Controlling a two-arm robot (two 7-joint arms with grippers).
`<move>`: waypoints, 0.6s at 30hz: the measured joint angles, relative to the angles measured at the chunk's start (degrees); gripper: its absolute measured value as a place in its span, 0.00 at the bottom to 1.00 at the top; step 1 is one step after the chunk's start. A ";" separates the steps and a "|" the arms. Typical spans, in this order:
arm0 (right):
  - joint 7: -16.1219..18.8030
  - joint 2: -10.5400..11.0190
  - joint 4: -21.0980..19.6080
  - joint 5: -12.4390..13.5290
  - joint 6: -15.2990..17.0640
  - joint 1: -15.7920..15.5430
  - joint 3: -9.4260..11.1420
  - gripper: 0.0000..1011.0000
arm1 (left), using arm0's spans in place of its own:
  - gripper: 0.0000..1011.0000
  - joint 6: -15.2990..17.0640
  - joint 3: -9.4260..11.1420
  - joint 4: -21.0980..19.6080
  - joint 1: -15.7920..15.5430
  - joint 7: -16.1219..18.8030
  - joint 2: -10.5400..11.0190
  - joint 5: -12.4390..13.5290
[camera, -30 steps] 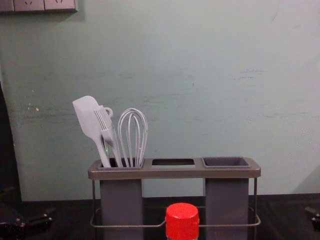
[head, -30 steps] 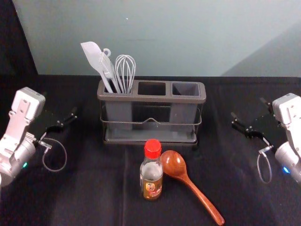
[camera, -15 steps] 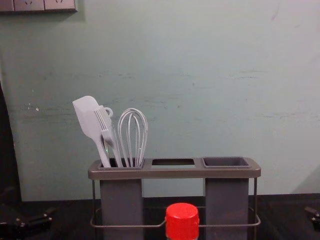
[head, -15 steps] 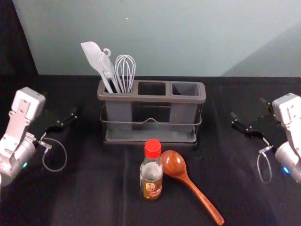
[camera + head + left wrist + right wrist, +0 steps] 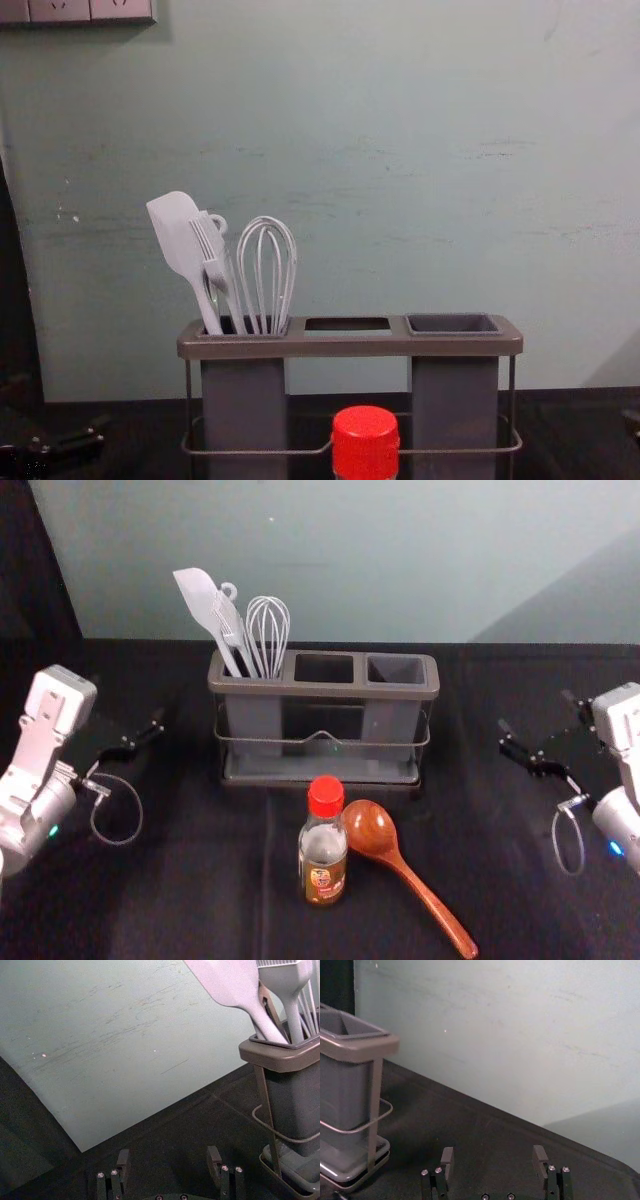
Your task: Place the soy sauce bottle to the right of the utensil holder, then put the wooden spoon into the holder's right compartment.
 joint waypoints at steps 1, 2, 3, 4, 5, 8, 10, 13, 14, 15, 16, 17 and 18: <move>-0.27 0.31 -1.25 0.14 -0.32 -1.14 0.66 0.99 | 0.99 0.00 0.00 0.00 0.00 0.00 0.00 0.00; -0.39 0.46 -1.93 0.19 -0.50 -1.75 0.96 0.99 | 0.99 0.00 0.00 0.00 0.00 0.00 0.00 0.00; -0.47 0.62 -2.55 0.20 -0.59 -2.38 1.18 0.99 | 0.99 0.00 0.00 0.00 0.00 0.00 0.00 0.00; -0.65 0.91 -3.89 0.14 -0.69 -3.53 1.49 0.99 | 0.99 0.00 0.00 0.00 0.00 0.00 0.00 0.00; -0.70 1.01 -4.42 0.07 -0.69 -3.99 1.59 0.99 | 0.99 0.00 0.00 0.00 0.00 0.00 0.00 0.00; -0.87 1.42 -7.11 -0.33 -0.67 -6.29 1.89 0.99 | 0.99 0.00 0.00 0.00 0.00 0.00 0.00 0.00; -0.94 1.59 -8.59 -0.61 -0.65 -7.51 1.97 0.99 | 0.99 0.00 0.00 0.00 0.00 0.00 0.00 0.00; -1.45 1.75 -12.27 -1.47 -0.77 -10.54 2.09 0.99 | 0.99 0.00 0.00 0.00 0.00 0.00 0.00 0.00; -1.57 1.75 -12.96 -1.66 -0.86 -11.06 2.10 0.99 | 0.99 0.00 0.00 0.00 0.00 0.00 0.00 0.00; -1.68 1.76 -13.67 -1.85 -0.94 -11.61 2.12 0.99 | 0.99 0.00 0.00 0.00 0.00 0.00 0.00 0.00; -1.79 1.77 -14.31 -2.03 -1.04 -12.12 2.17 0.99 | 0.99 0.00 0.00 0.00 0.00 0.00 0.00 0.00; -2.00 1.75 -15.52 -2.32 -1.33 -13.07 2.26 0.99 | 0.99 0.00 0.00 0.00 0.00 0.00 0.00 0.00; -2.12 1.73 -16.11 -2.47 -1.53 -13.58 2.30 0.99 | 0.99 0.00 0.00 0.00 0.00 0.00 0.00 0.00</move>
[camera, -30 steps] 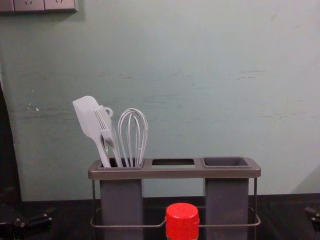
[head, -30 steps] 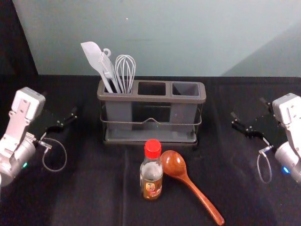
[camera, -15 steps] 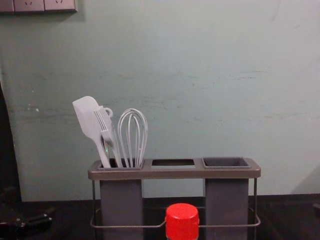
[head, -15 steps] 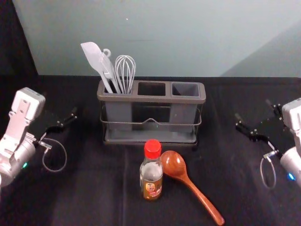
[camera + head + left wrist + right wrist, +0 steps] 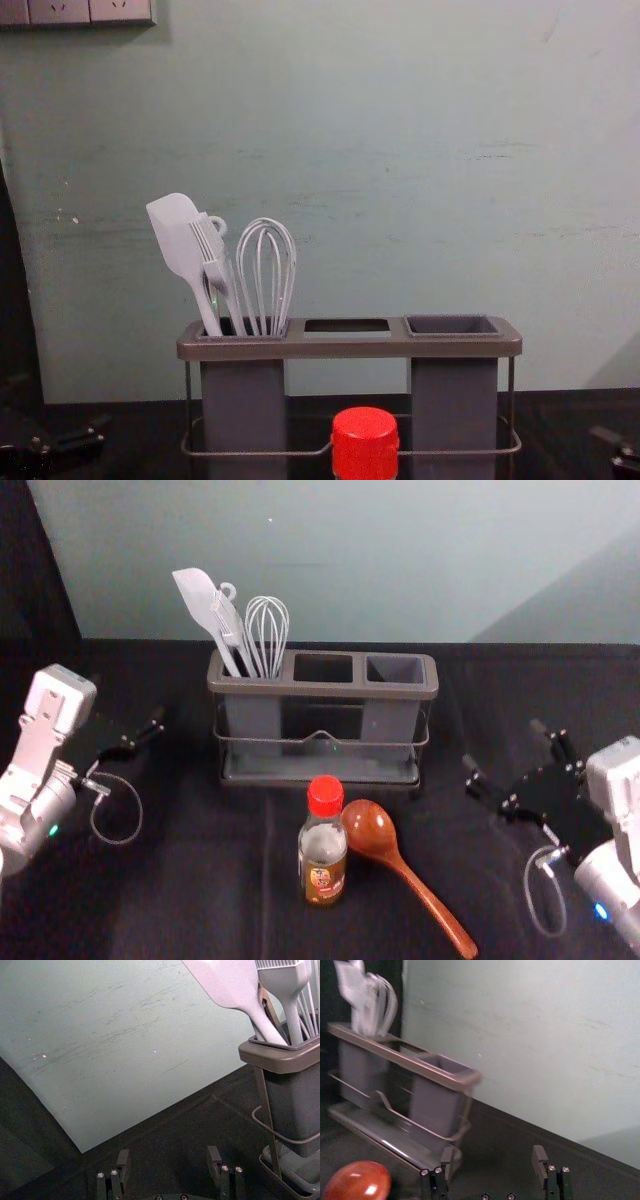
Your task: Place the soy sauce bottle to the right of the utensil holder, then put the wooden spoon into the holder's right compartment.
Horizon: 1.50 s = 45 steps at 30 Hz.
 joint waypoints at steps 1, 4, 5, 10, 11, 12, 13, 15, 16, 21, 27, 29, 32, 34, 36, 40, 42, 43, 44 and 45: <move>-0.01 -0.07 -1.33 -0.19 -0.50 -0.98 0.00 0.99 | 0.99 0.00 0.00 0.00 0.00 0.00 0.00 0.00; 0.51 -0.38 -3.36 0.00 -1.61 -2.57 -0.07 0.99 | 0.99 0.00 0.00 0.00 0.00 0.00 0.00 0.00; 0.84 -0.51 -3.75 0.12 -1.88 -2.87 -0.17 0.99 | 0.99 0.00 0.00 0.00 0.00 0.00 0.00 0.00; 3.22 -1.24 -5.46 1.00 -2.96 -4.00 -1.05 0.99 | 0.99 0.00 0.00 0.00 0.00 0.00 0.00 0.00; 3.67 -1.38 -5.71 1.14 -3.08 -4.14 -1.23 0.99 | 0.99 0.00 0.00 0.00 0.00 0.00 0.00 0.00; 4.55 -1.67 -6.26 1.58 -3.21 -4.43 -1.61 0.99 | 0.99 0.00 0.00 0.00 0.00 0.00 0.00 0.00; 5.46 -1.91 -6.87 2.11 -3.26 -4.74 -1.90 0.99 | 0.99 0.00 0.00 0.00 0.00 0.00 0.00 0.00; 6.25 -2.07 -7.53 2.53 -3.26 -5.13 -2.13 0.99 | 0.99 0.00 0.00 0.00 0.00 0.00 0.00 0.00; 6.54 -2.11 -7.81 2.69 -3.23 -5.31 -2.21 0.99 | 0.99 0.00 0.00 0.00 0.00 0.00 0.00 0.00; 8.35 -2.25 -10.03 3.66 -2.88 -7.04 -2.37 0.99 | 0.99 0.00 0.00 0.00 0.00 0.00 0.00 0.00; 10.26 -2.42 -10.89 4.39 -2.29 -7.98 -2.38 0.99 | 0.99 0.00 0.00 0.00 0.00 0.00 0.00 0.00; 11.07 -2.56 -10.98 4.68 -2.03 -8.13 -2.38 0.99 | 0.99 0.00 0.00 0.00 0.00 0.00 0.00 0.00; 12.29 -2.85 -10.99 5.20 -1.96 -8.20 -2.35 0.99 | 0.99 0.00 0.00 0.00 0.00 0.00 0.00 0.00; 13.36 -3.21 -10.98 5.77 -1.92 -8.17 -2.44 0.99 | 0.99 0.00 0.00 0.00 0.00 0.00 0.00 0.00; 14.67 -3.68 -10.94 6.67 -1.88 -8.11 -2.59 0.99 | 0.99 0.00 0.00 0.00 0.00 0.00 0.00 0.00; 16.07 -4.34 -10.89 7.55 -1.69 -7.98 -2.86 0.99 | 0.99 0.00 0.00 0.00 0.00 0.00 0.00 0.00; 16.91 -4.96 -10.64 7.82 -1.23 -7.58 -3.12 0.99 | 0.99 0.00 0.00 0.00 0.00 0.00 0.00 0.00; 17.17 -5.21 -10.50 7.90 -0.99 -7.35 -3.21 0.99 | 0.99 0.00 0.00 0.00 0.00 0.00 0.00 0.00; 17.70 -5.60 -10.29 8.09 -0.47 -6.92 -3.33 0.99 | 0.99 0.00 0.00 0.00 0.00 0.00 0.00 0.00; 17.92 -5.81 -10.15 8.13 -0.20 -6.67 -3.40 0.99 | 0.99 0.00 0.00 0.00 0.00 0.00 0.00 0.00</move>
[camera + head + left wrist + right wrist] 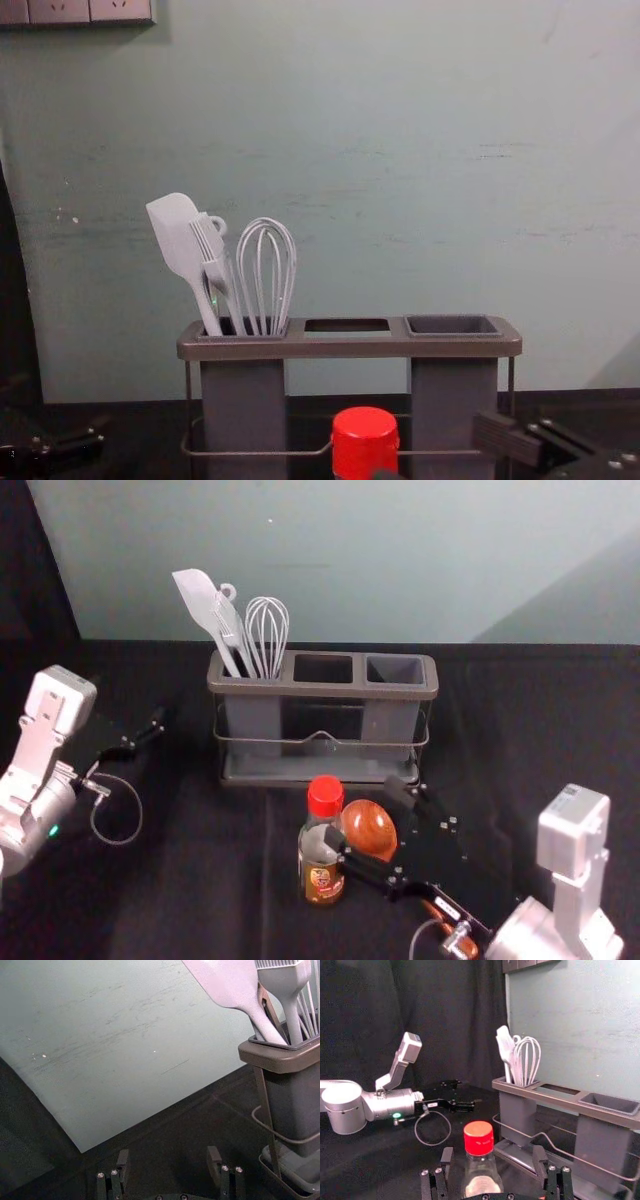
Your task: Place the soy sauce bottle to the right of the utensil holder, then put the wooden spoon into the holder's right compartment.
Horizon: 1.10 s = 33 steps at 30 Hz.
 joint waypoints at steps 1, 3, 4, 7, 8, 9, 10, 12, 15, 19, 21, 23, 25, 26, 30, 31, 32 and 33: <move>0.25 -0.22 0.17 0.00 0.30 0.30 -0.08 0.99 | 0.99 0.00 0.00 0.00 0.00 0.00 0.00 0.00; 0.78 -0.92 0.79 -0.17 1.31 1.37 -0.38 0.99 | 0.99 0.00 0.00 0.00 0.00 0.00 0.00 0.00; 0.92 -1.12 0.96 -0.27 1.60 1.65 -0.47 0.99 | 0.99 0.00 0.00 0.00 0.00 0.00 0.00 0.00; 1.95 -2.16 2.07 -0.47 2.68 3.16 -0.84 0.99 | 0.99 0.00 0.00 0.00 0.00 0.00 0.00 0.00; 2.21 -2.45 2.37 -0.54 2.86 3.56 -0.92 0.99 | 0.99 0.00 0.00 0.00 0.00 0.00 0.00 0.00; 2.69 -3.09 3.04 -0.74 3.18 4.41 -1.09 0.99 | 0.99 0.00 0.00 0.00 0.00 0.00 0.00 0.00; 2.93 -3.37 3.38 -0.86 3.31 4.84 -1.20 0.99 | 0.99 0.00 0.00 0.00 0.00 0.00 0.00 0.00; 3.42 -3.93 4.03 -1.18 3.63 5.71 -1.39 0.99 | 0.99 0.00 0.00 0.00 0.00 0.00 0.00 0.00; 4.42 -5.19 5.39 -1.75 3.99 7.23 -1.73 0.99 | 0.99 0.00 0.00 0.00 0.00 0.00 0.00 0.00; 5.39 -6.18 6.20 -2.07 3.91 7.66 -1.93 0.99 | 0.99 0.00 0.00 0.00 0.00 0.00 0.00 0.00; 5.88 -6.59 6.40 -2.17 3.79 7.66 -1.93 0.96 | 0.99 0.00 0.00 0.00 0.00 0.00 0.00 0.00; 6.16 -6.77 6.46 -2.33 3.79 7.60 -1.91 0.94 | 0.99 0.00 0.00 0.00 0.00 0.00 0.00 0.00; 6.22 -6.92 6.38 -2.96 3.81 7.37 -1.80 0.88 | 0.99 0.00 0.00 0.00 0.00 0.00 0.00 0.00; 6.23 -6.95 6.30 -3.15 3.82 7.30 -1.75 0.87 | 0.99 0.00 0.00 0.00 0.00 0.00 0.00 0.00; 6.43 -6.98 5.68 -3.99 3.85 6.81 -1.21 0.76 | 0.99 0.00 0.00 0.00 0.00 0.00 0.00 0.00; 6.50 -6.97 5.33 -4.21 3.86 6.55 -0.92 0.73 | 0.99 0.00 0.00 0.00 0.00 0.00 0.00 0.00; 6.52 -6.97 5.20 -4.34 3.86 6.45 -0.82 0.71 | 0.99 0.00 -0.01 0.00 0.00 0.00 0.00 0.00; 6.53 -6.96 5.06 -4.46 3.86 6.32 -0.66 0.65 | 0.99 0.00 0.00 0.00 0.00 0.00 0.00 0.00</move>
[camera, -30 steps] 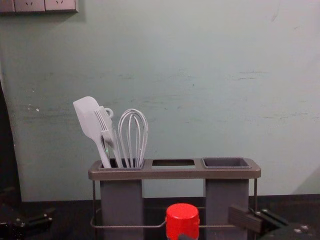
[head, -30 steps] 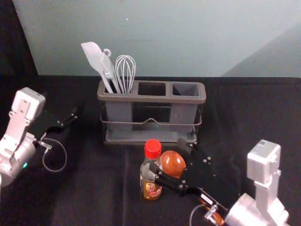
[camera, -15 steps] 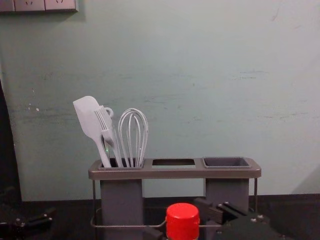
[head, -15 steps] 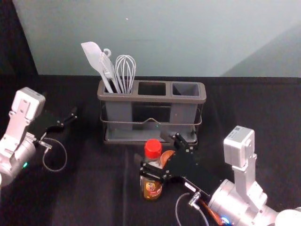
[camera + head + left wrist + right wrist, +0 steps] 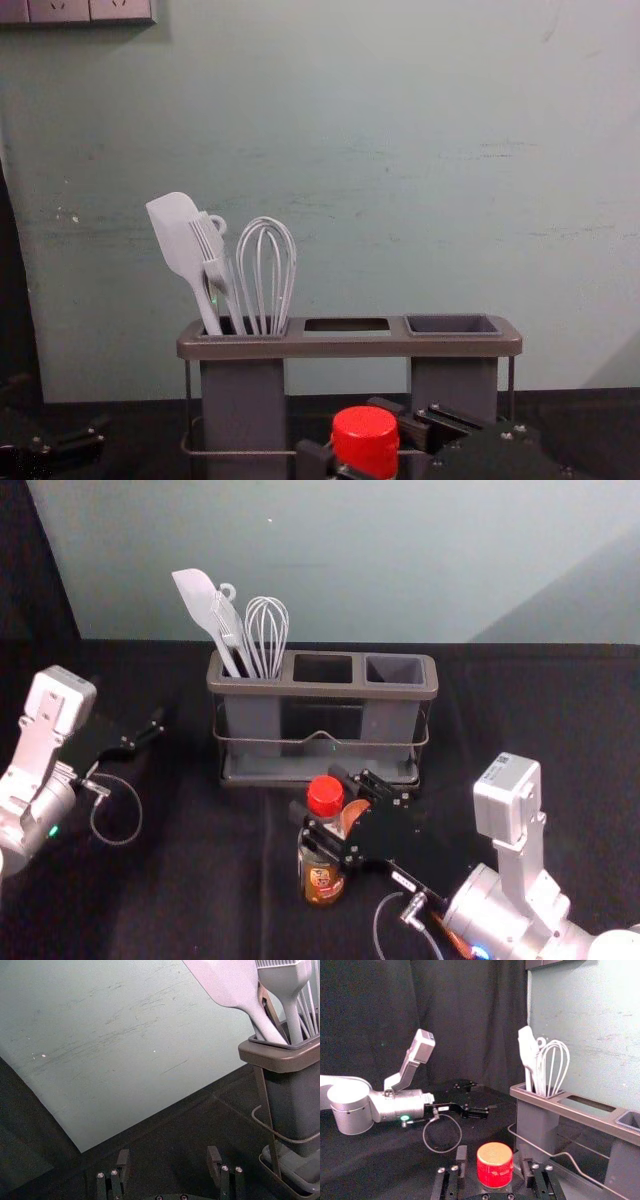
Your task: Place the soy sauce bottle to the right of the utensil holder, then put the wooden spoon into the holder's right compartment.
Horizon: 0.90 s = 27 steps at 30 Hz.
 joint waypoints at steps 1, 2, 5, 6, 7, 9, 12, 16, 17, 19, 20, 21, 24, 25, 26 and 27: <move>0.01 0.01 -0.12 -0.13 0.00 -0.11 0.16 0.63 | 0.99 0.00 0.00 0.00 0.00 0.00 0.00 0.00; 0.12 -0.04 -0.33 -0.26 -0.01 -0.33 0.48 0.62 | 0.99 0.00 0.00 0.00 0.00 0.00 0.00 0.00; 0.54 -0.24 -0.59 -0.17 -0.01 -0.76 1.13 0.51 | 0.99 0.00 0.00 0.00 0.00 0.00 0.00 0.00; 0.62 -0.29 -0.66 -0.10 -0.01 -0.88 1.30 0.48 | 0.99 0.00 0.00 0.00 0.00 0.00 0.00 0.00; 0.89 -0.42 -0.75 0.00 -0.01 -1.11 1.59 0.43 | 0.99 0.00 0.00 0.00 0.00 0.00 0.00 0.00; 1.11 -0.50 -0.84 0.11 0.00 -1.31 1.85 0.39 | 0.99 0.00 0.00 0.00 0.00 0.00 0.00 0.00; 1.70 -0.61 -1.28 0.64 0.04 -1.73 2.34 0.37 | 0.99 0.00 0.00 0.00 0.00 0.00 0.00 0.00; 2.40 -0.57 -2.38 1.88 -0.05 -2.38 3.09 0.37 | 0.99 0.00 0.00 0.00 0.00 0.00 0.00 0.00; 2.50 -0.51 -2.74 2.15 -0.11 -2.55 3.31 0.37 | 0.99 0.00 0.00 0.00 0.00 0.00 0.00 0.00; 2.70 -0.12 -4.02 2.91 -0.56 -3.23 4.16 0.37 | 0.99 0.00 0.00 0.00 0.00 0.00 0.00 0.00; 2.70 0.23 -4.94 3.34 -0.88 -3.78 4.90 0.37 | 0.99 0.00 0.00 0.00 0.00 0.00 0.00 0.00; 2.70 0.41 -5.30 3.56 -1.03 -4.03 5.27 0.37 | 0.99 0.00 0.00 0.00 0.00 0.00 0.00 0.00; 2.52 1.25 -6.58 4.12 -1.51 -5.05 7.06 0.37 | 0.99 0.00 0.00 0.00 0.00 0.00 0.00 0.00; 2.34 1.46 -6.80 4.16 -1.68 -5.33 7.60 0.37 | 0.99 0.00 0.00 0.00 0.00 0.00 0.00 0.00; 2.07 1.64 -6.99 4.16 -1.86 -5.64 8.16 0.37 | 0.99 0.00 0.00 0.00 0.00 0.00 0.00 0.00; 1.84 1.80 -7.12 4.16 -2.03 -5.90 8.66 0.37 | 0.99 0.00 0.00 0.00 0.00 0.00 0.00 0.00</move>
